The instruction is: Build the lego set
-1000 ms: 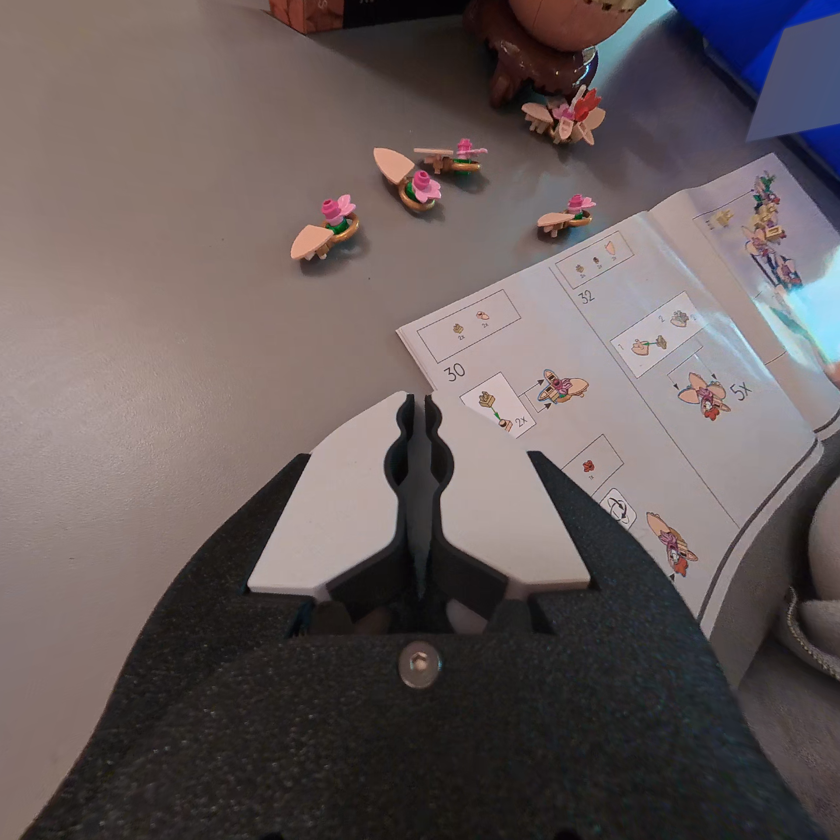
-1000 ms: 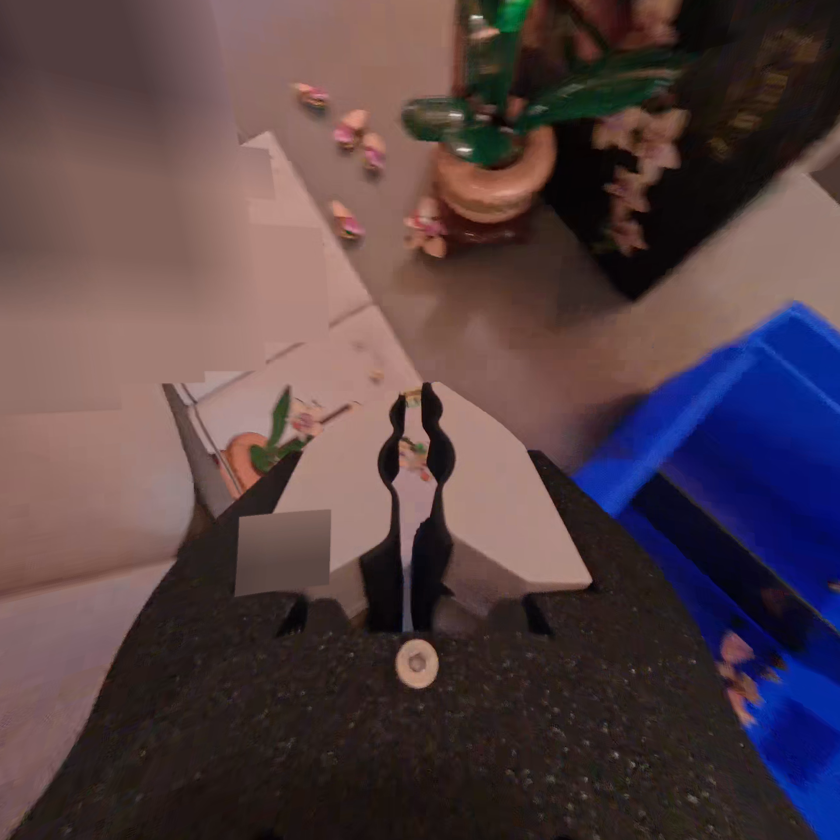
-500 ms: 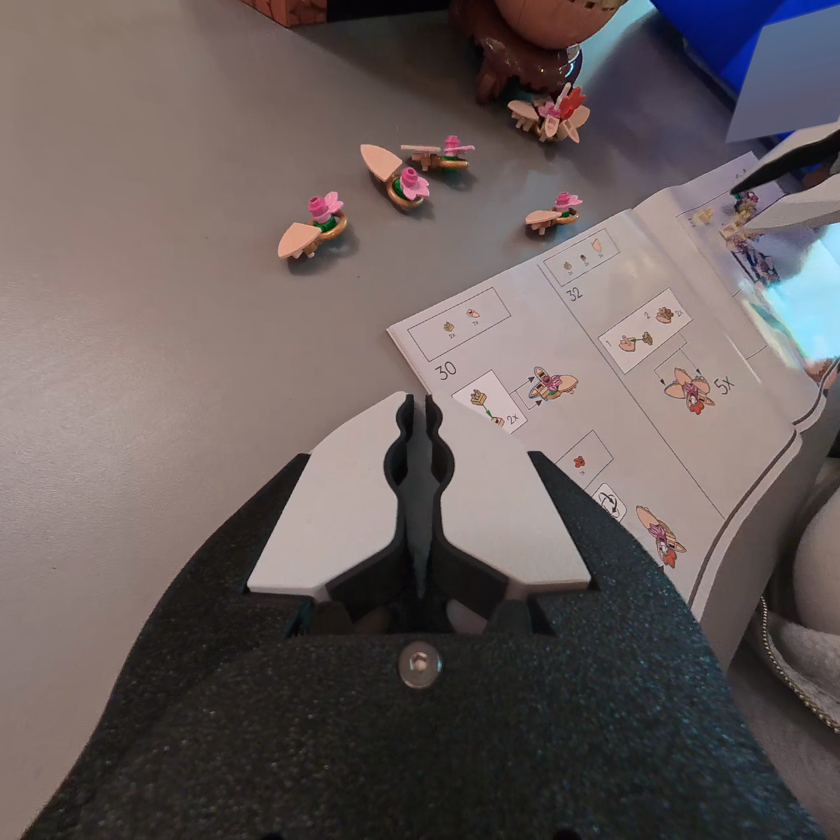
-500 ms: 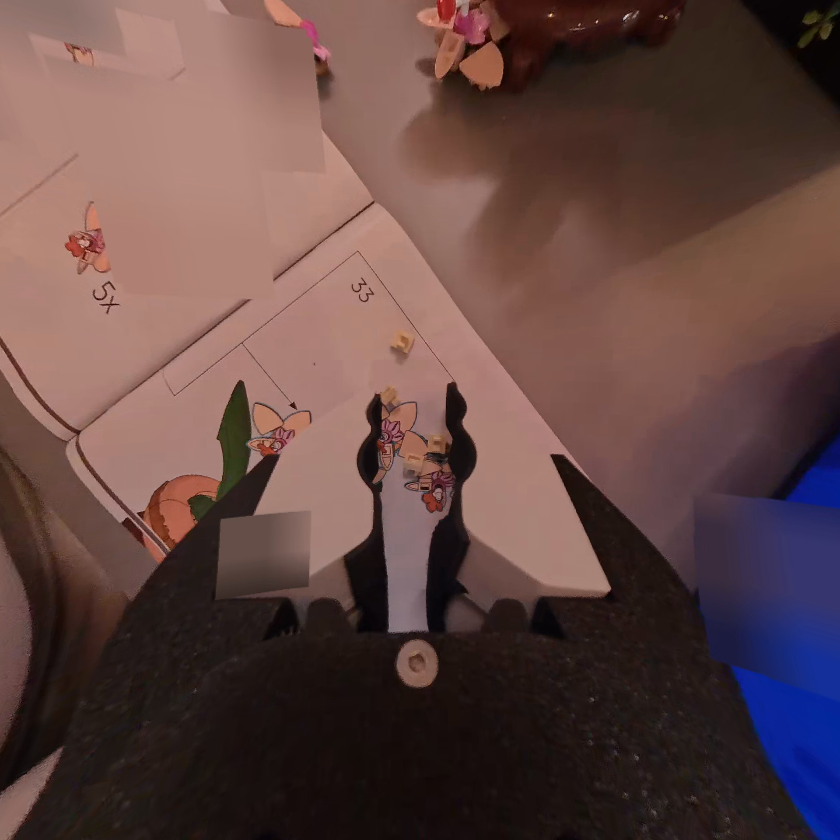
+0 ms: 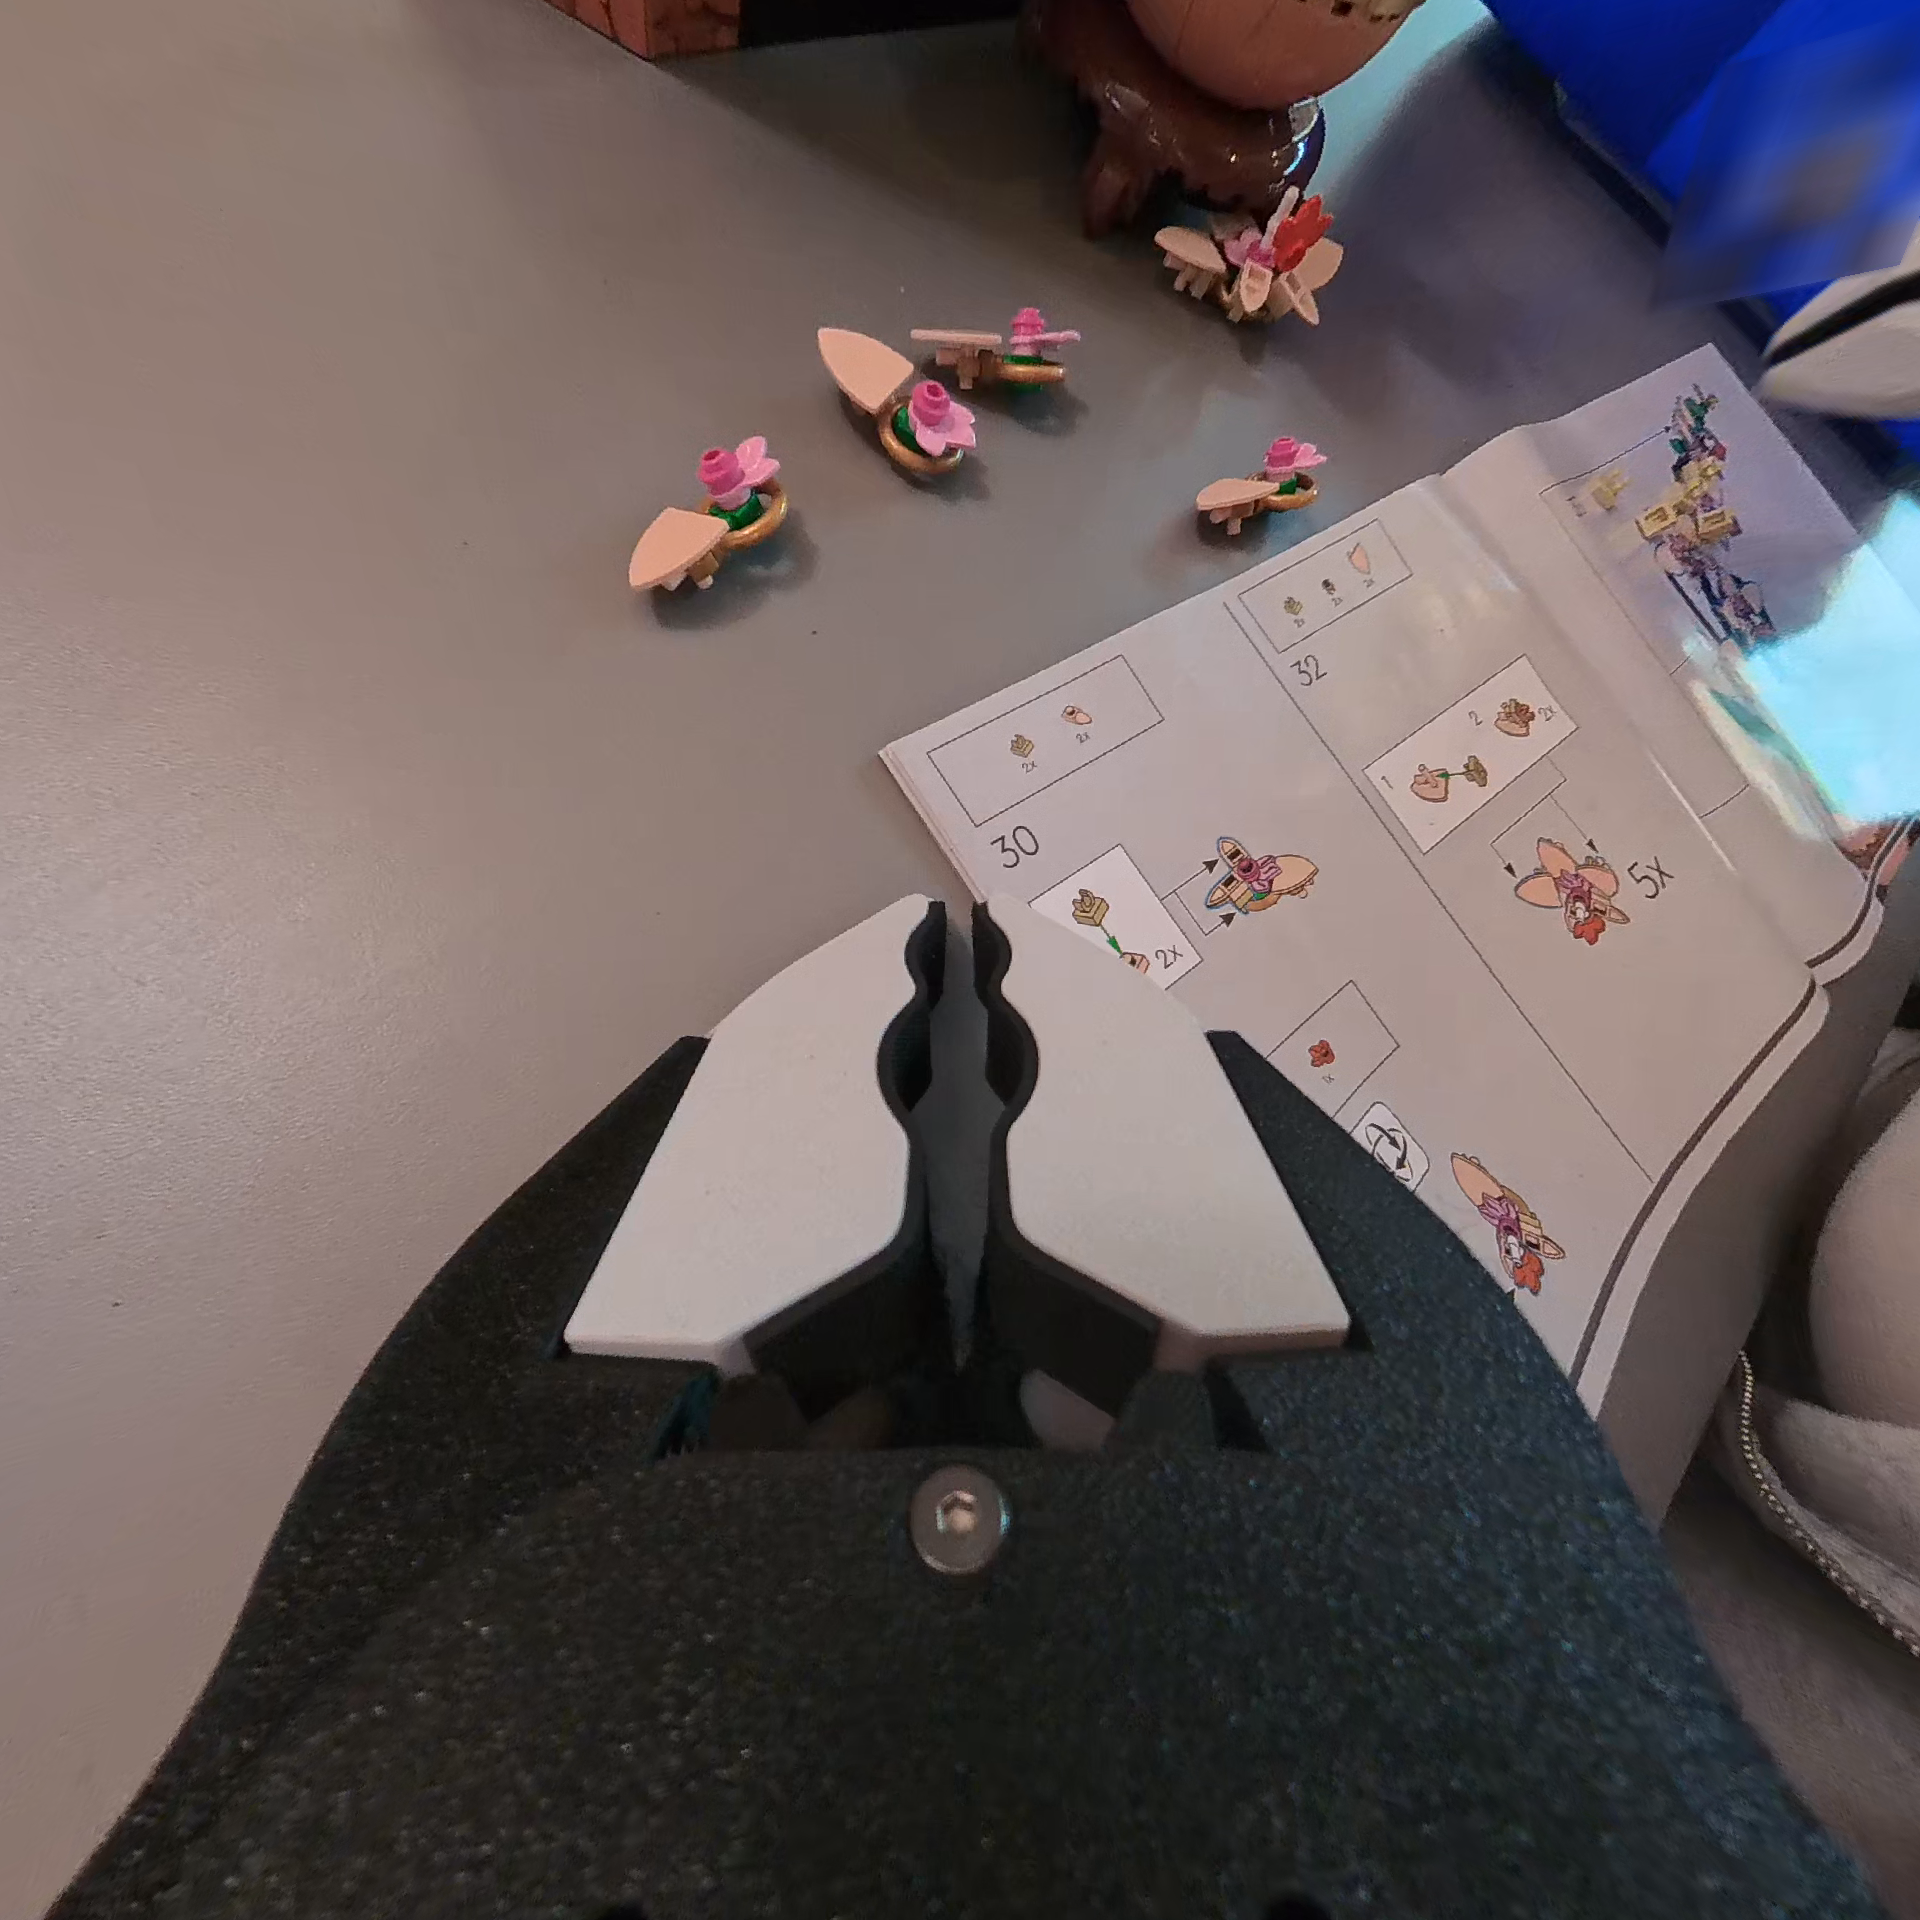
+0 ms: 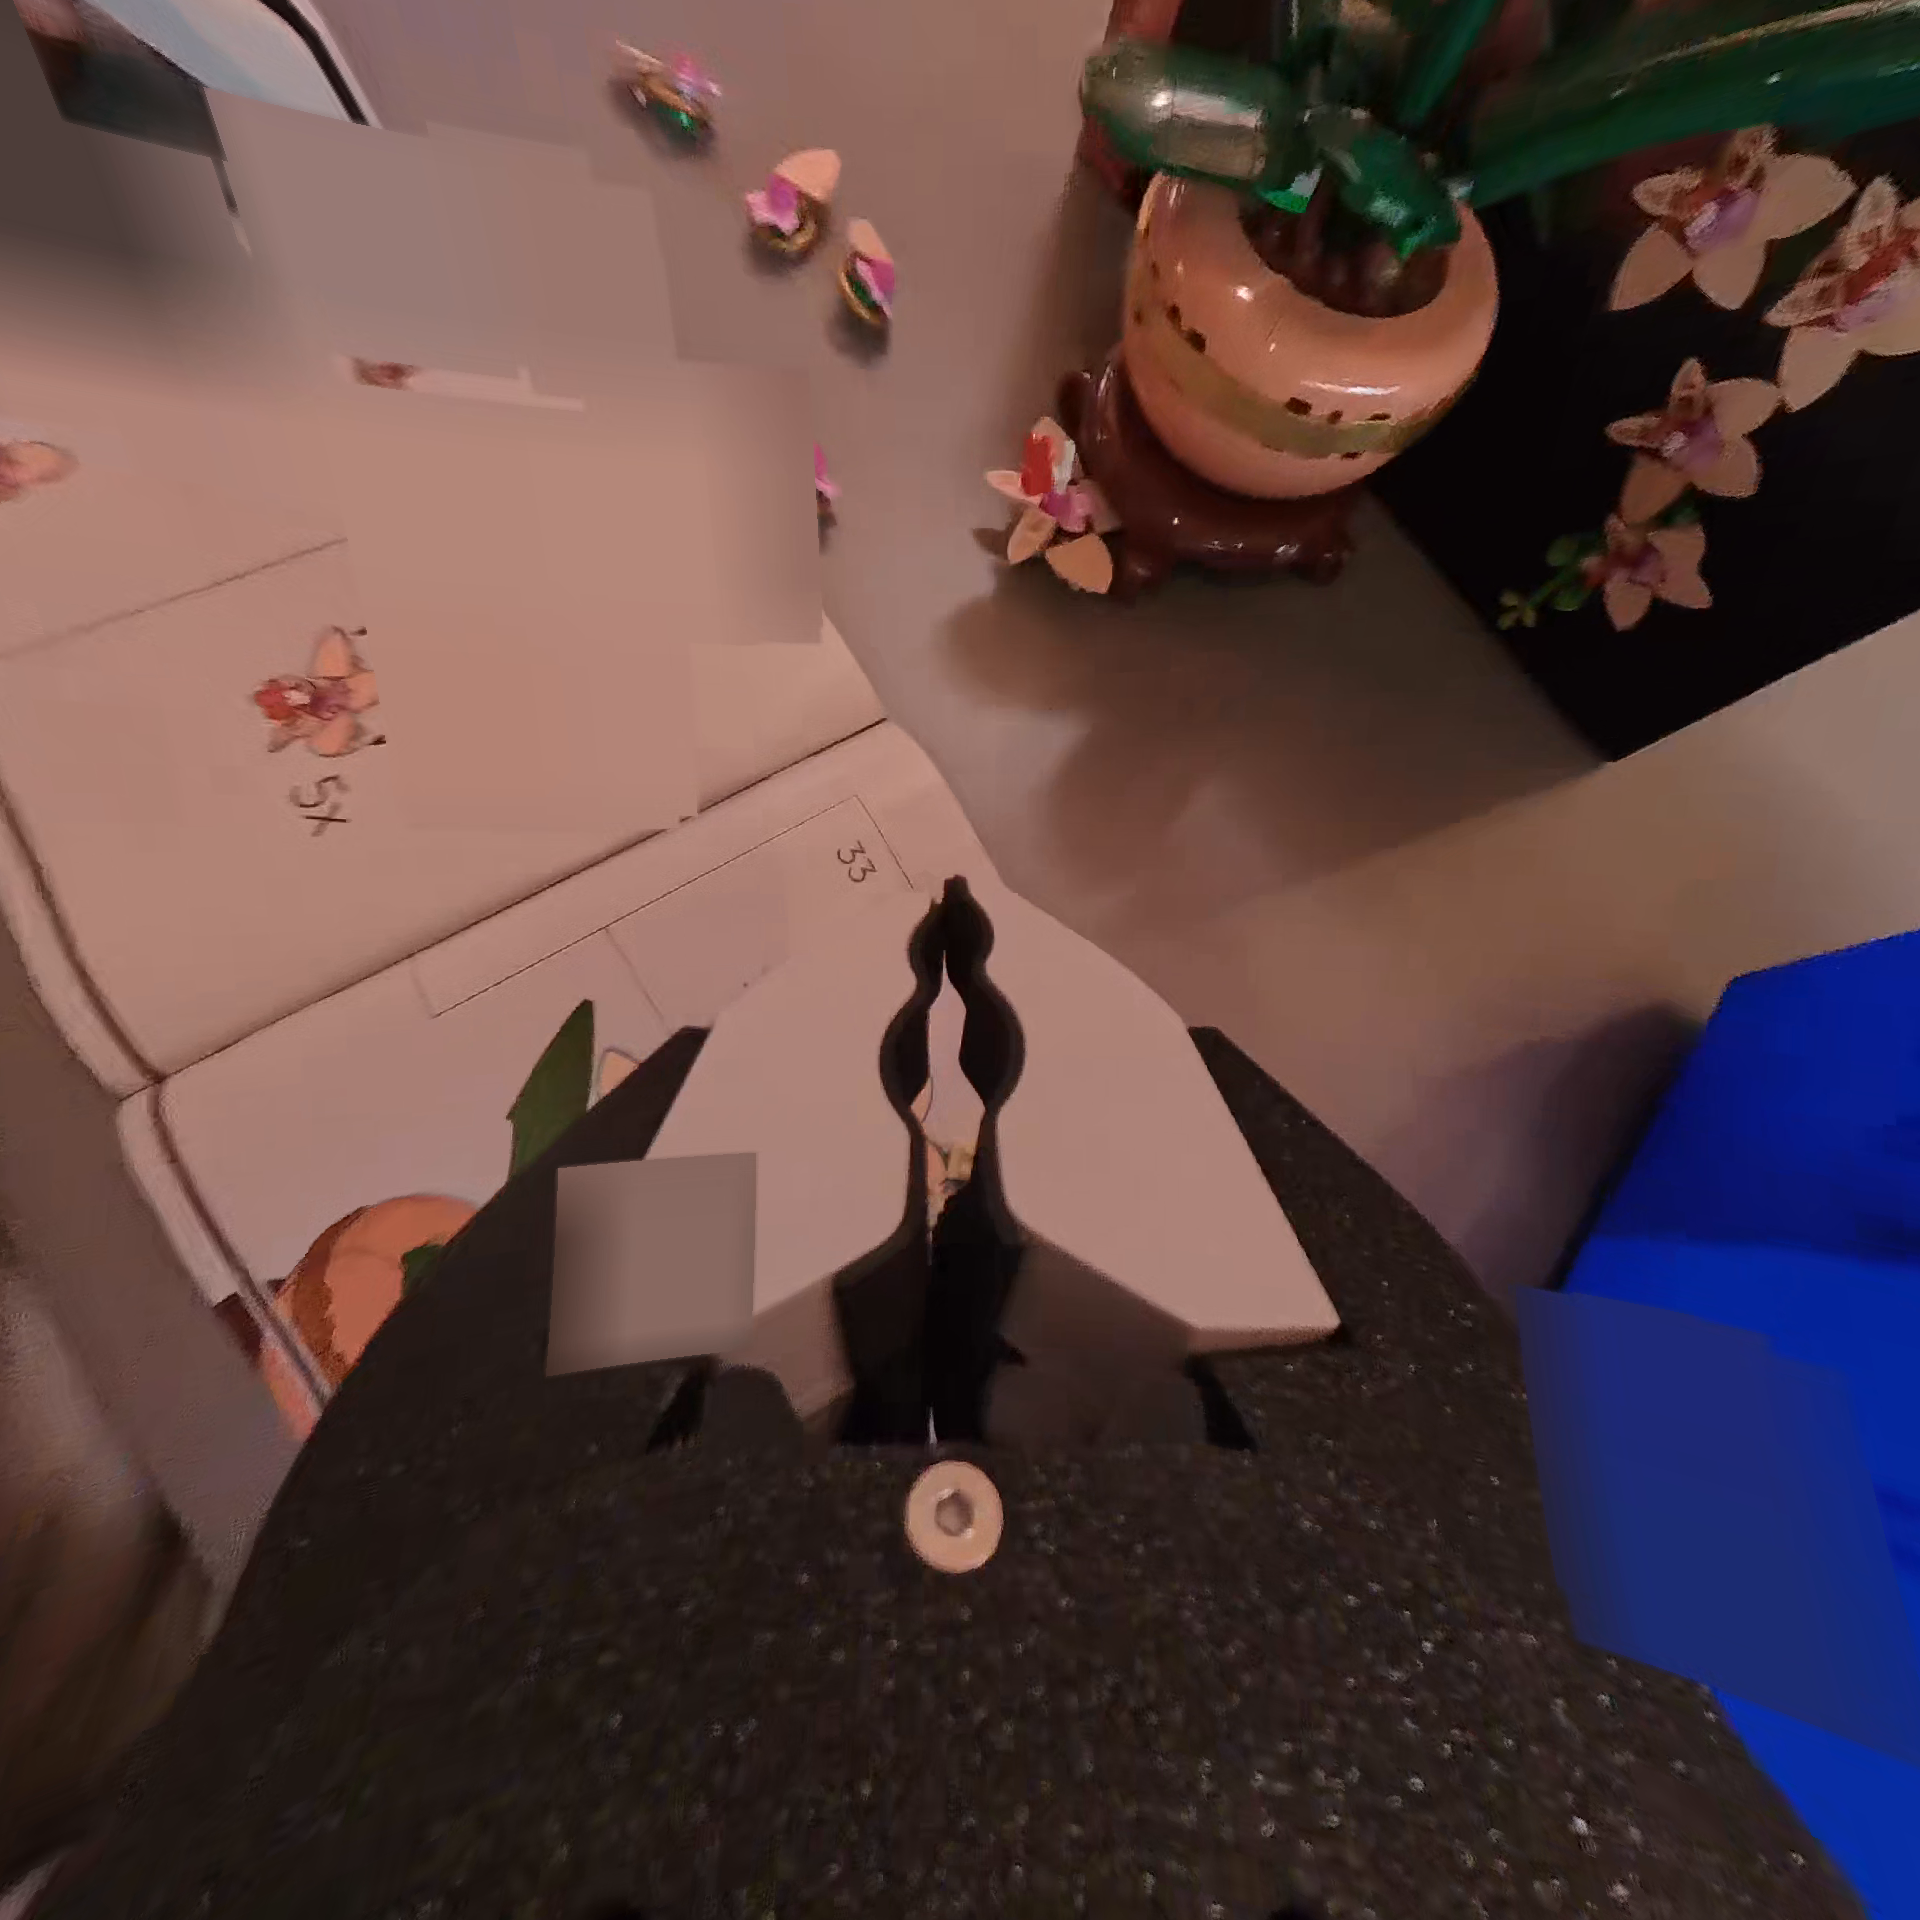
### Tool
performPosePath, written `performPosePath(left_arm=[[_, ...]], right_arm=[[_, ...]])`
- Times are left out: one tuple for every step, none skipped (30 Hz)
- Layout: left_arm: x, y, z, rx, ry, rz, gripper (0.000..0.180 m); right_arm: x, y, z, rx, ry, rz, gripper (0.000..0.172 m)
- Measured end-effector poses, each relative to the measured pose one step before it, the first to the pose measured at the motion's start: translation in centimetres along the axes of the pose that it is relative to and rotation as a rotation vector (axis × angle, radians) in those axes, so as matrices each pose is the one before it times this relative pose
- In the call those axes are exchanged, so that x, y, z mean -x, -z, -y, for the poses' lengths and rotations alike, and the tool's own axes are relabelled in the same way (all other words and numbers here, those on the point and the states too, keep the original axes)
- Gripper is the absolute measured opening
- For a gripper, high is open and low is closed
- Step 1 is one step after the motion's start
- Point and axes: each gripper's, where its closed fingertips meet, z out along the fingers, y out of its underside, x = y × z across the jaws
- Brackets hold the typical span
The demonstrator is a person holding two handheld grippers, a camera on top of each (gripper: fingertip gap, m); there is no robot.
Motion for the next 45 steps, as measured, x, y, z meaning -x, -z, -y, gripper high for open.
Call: performPosePath(left_arm=[[0.005,-0.002,-0.002,0.0,-0.0008,0.0007,0.005],[-0.002,0.003,-0.007,0.0001,-0.0022,0.0019,0.005],[-0.005,-0.003,0.004,0.0001,-0.0032,0.0027,0.005],[0.005,-0.002,-0.009,0.0001,-0.0036,0.0031,0.005],[-0.001,-0.006,-0.001,0.0001,-0.0027,0.0023,0.005],[0.002,0.004,0.006,0.0,-0.0008,0.0007,0.005],[-0.005,0.001,-0.014,0.0,0.0004,-0.0003,0.005],[0.005,0.003,0.001,0.0,0.0002,-0.0002,0.005],[0.002,-0.003,-0.002,0.0,-0.0007,0.0005,0.005],[-0.007,-0.004,0.001,0.0,-0.002,0.0015,0.005],[0.0,0.001,-0.008,0.0001,-0.0028,0.0024,0.005],[0.003,-0.003,0.001,0.0001,-0.0023,0.0021,0.005],[0.001,-0.005,-0.004,0.0001,-0.0009,0.0011,0.005],[0.001,0.0,0.0,0.0,0.0,0.0,0.005],[0.005,0.003,0.001,0.0,0.0001,-0.0003,0.005],[-0.001,-0.002,-0.002,0.0,-0.0007,0.0003,0.005],[0.0,0.002,0.004,0.0001,-0.0012,0.001,0.005],[0.004,-0.007,-0.005,0.0001,-0.0017,0.0016,0.005],[-0.002,-0.006,0.0,0.0001,-0.0025,0.0023,0.005],[0.001,0.004,-0.006,0.0001,-0.0023,0.002,0.005],[-0.006,0.001,0.005,0.0,-0.001,0.0007,0.005],[0.007,0.002,0.002,0.0,0.0,-0.0002,0.005],[-0.009,-0.005,-0.003,0.0,-0.0007,0.0004,0.005],[0.004,-0.007,-0.004,0.0001,-0.0019,0.0015,0.005],[0.005,0.007,-0.004,0.0001,-0.002,0.0018,0.005],[-0.005,-0.001,0.003,0.0,-0.0013,0.0013,0.005],[0.007,-0.003,-0.001,0.0,-0.0007,0.0009,0.005],[0.002,-0.003,-0.001,0.0,-0.0002,0.0008,0.005],[0.014,0.003,0.001,0.0,0.0003,0.0005,0.005],[0.001,0.002,0.001,0.0,0.0007,-0.0003,0.005],[0.005,-0.002,-0.004,0.0,0.0009,-0.0008,0.005],[-0.006,-0.005,0.009,-0.0001,0.0009,-0.0008,0.005],[0.002,0.0,0.0,0.0,0.0,0.0002,0.005],[0.01,0.0,-0.01,0.0,-0.0018,0.0021,0.004],[0.0,-0.006,0.005,0.0,-0.0039,0.0042,0.004],[0.011,-0.007,-0.01,0.0,-0.005,0.005,0.004],[0.006,0.005,-0.001,0.0001,-0.004,0.0039,0.004],[-0.003,-0.007,-0.003,0.0,-0.0014,0.0013,0.004],[-0.003,0.002,0.001,0.0,0.0007,-0.0006,0.004],[0.002,-0.005,0.004,0.0,0.0019,-0.002,0.004],[-0.001,0.007,0.0,-0.0001,0.003,-0.0031,0.004],[-0.01,0.0,0.007,-0.0001,0.0037,-0.0035,0.004],[-0.009,0.007,0.001,-0.0001,0.0037,-0.0033,0.004],[0.011,0.001,0.007,0.0,0.003,-0.0022,0.004],[-0.003,-0.002,-0.005,0.0,0.0017,-0.0009,0.004]], right_arm=[[0.435,-0.717,-0.492,0.0359,0.0072,0.0178,0.0],[0.332,-0.619,-0.934,0.0637,-0.0087,0.0181,0.0],[-0.273,-0.17,-0.723,0.0443,-0.0123,-0.0204,0.0],[-0.297,0.393,0.03,-0.0214,-0.0059,-0.0254,0.0],[0.211,0.757,0.54,-0.0626,-0.0132,0.0087,0.0],[0.55,0.694,0.393,-0.0513,-0.0241,0.0315,0.0],[0.478,0.3,-0.377,0.0008,-0.0287,0.027,0.0],[0.065,-0.011,-1.153,0.0528,-0.0204,-0.0001,0.0],[-0.322,0.121,-0.75,0.0172,-0.0018,-0.0363,0.0],[-0.12,0.563,0.26,-0.0611,-0.0007,-0.0351,0.0],[0.153,0.788,0.565,-0.0693,-0.0173,-0.0135,0.0],[0.266,0.61,0.089,-0.0255,-0.0217,0.0035,0.0],[0.149,0.242,-0.695,0.0283,-0.0163,0.0025,0.0],[0.03,-0.08,-1.394,0.073,-0.0077,-0.0004,0.0],[-0.026,-0.252,-1.258,0.0584,0.0068,-0.0035,0.0],[0.079,-0.239,-0.579,0.0161,0.0061,-0.0002,0.0],[0.164,-0.087,0.071,-0.0108,-0.0023,0.0054,0.0],[-0.05,0.08,0.494,-0.022,-0.0007,-0.0059,0.0],[-0.37,0.168,0.723,-0.0266,0.0074,-0.0239,0.0],[-0.648,0.164,0.72,-0.024,0.0088,-0.0369,0.0],[-0.636,0.027,0.551,-0.0164,0.0051,-0.0302,0.0],[-0.293,-0.169,0.14,0.0036,0.0023,-0.0038,0.0],[0.058,-0.405,-0.458,0.0359,-0.0062,0.0189,0.0],[0.051,-0.45,-0.71,0.0478,-0.0115,0.0149,0.0],[-0.172,-0.198,-0.281,0.0121,-0.0052,-0.0077,0.0],[-0.233,0.207,0.287,-0.0288,-0.0035,-0.0178,0.0],[-0.325,0.461,0.478,-0.0363,-0.0101,-0.0214,0.0],[-0.484,0.457,0.265,-0.0195,-0.0129,-0.0269,0.0],[-0.607,0.275,-0.228,0.0093,-0.0134,-0.0304,0.0],[-0.473,-0.025,-0.791,0.0416,-0.0127,-0.0176,0.0],[-0.307,-0.221,-0.893,0.041,-0.0147,-0.0104,0.0],[0.042,-0.27,-0.56,0.0154,-0.013,0.0068,0.0],[0.268,-0.176,-0.178,-0.0035,-0.0121,0.0157,0.0],[0.168,0.003,0.14,-0.0159,-0.0071,0.0033,0.0],[0.16,0.231,0.524,-0.0343,0.0033,0.0005,0.0],[0.375,0.518,1.036,-0.0637,0.0143,0.0157,0.0],[0.476,0.836,1.591,-0.0944,0.0174,0.0243,0.0],[0.448,1.082,1.937,-0.1081,0.0208,0.0275,0.0],[0.171,1.193,1.972,-0.0988,0.0269,0.0167,0.0],[-0.249,1.229,1.743,-0.073,0.0295,0.0008,0.0],[-0.647,1.262,1.365,-0.0417,0.0329,-0.0084,0.0],[-1.312,1.32,0.866,-0.0108,0.0271,-0.0357,0.0],[-1.973,1.303,0.294,0.0162,0.0128,-0.0597,0.0],[-2.115,1.098,-0.242,0.0398,0.005,-0.0444,0.0],[-1.982,0.806,-0.752,0.0621,0.0141,-0.0121,0.0]])
